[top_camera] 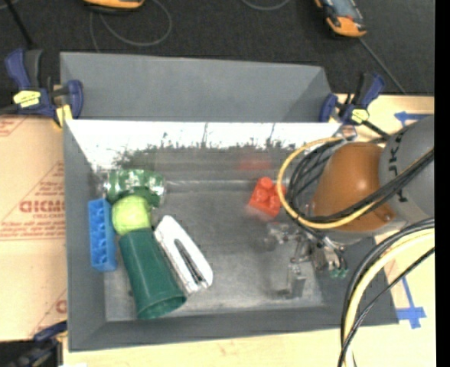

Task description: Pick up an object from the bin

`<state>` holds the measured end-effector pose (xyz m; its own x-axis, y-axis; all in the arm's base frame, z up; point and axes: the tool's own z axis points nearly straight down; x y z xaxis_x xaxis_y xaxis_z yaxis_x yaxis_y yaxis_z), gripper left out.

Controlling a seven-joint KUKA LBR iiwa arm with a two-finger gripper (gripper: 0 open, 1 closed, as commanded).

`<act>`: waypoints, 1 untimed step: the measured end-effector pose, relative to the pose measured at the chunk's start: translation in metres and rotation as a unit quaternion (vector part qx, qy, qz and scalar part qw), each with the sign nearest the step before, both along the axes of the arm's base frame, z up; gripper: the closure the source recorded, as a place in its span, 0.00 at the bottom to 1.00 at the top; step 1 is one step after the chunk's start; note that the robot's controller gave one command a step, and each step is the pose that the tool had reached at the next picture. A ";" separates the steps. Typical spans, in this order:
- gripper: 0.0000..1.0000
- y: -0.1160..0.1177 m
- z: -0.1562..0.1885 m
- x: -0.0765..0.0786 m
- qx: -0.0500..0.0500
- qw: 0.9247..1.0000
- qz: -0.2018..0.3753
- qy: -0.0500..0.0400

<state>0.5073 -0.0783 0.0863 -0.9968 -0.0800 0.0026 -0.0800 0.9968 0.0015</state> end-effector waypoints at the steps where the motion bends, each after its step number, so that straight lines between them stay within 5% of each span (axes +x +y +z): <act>1: 0.00 -0.003 0.029 0.026 -0.001 1.000 0.004 -0.001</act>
Offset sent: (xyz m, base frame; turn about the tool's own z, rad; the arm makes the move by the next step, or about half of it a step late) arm 0.0666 -0.0258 -0.0163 -0.0145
